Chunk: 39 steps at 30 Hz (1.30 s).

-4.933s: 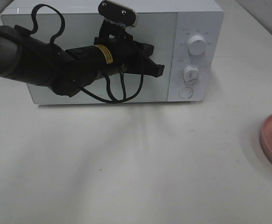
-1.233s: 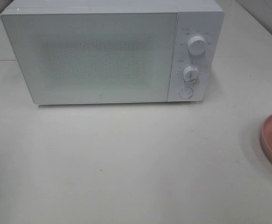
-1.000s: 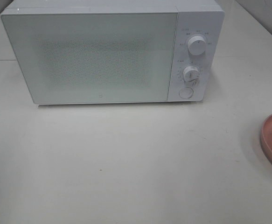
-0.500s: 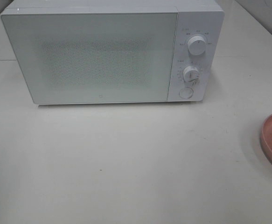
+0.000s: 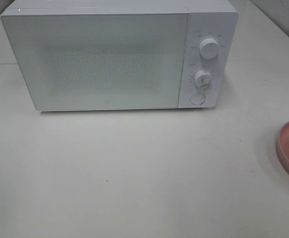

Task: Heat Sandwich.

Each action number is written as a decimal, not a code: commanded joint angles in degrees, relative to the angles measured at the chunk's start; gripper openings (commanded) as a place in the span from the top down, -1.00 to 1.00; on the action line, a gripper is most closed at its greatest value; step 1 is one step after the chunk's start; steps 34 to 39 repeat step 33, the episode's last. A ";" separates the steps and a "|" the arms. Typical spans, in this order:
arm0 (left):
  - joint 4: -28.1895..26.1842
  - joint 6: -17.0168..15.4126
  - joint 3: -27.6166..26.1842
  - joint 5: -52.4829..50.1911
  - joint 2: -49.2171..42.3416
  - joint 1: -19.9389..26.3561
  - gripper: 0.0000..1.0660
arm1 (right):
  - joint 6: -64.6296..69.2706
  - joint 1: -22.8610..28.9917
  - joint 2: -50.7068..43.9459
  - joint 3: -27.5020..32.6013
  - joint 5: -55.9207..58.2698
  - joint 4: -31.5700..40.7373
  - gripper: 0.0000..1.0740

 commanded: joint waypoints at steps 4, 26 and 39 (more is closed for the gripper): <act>-0.52 0.00 0.29 -0.57 -1.55 0.11 -0.83 | -0.63 -0.34 -1.66 0.06 -0.63 0.00 -0.42; -0.46 0.06 0.29 -0.57 -1.49 0.11 -0.83 | -0.69 -0.34 -1.66 0.06 -0.63 0.00 -0.42; -0.46 0.06 0.29 -0.57 -1.49 0.11 -0.83 | -0.69 -0.34 -1.66 0.06 -0.63 0.00 -0.42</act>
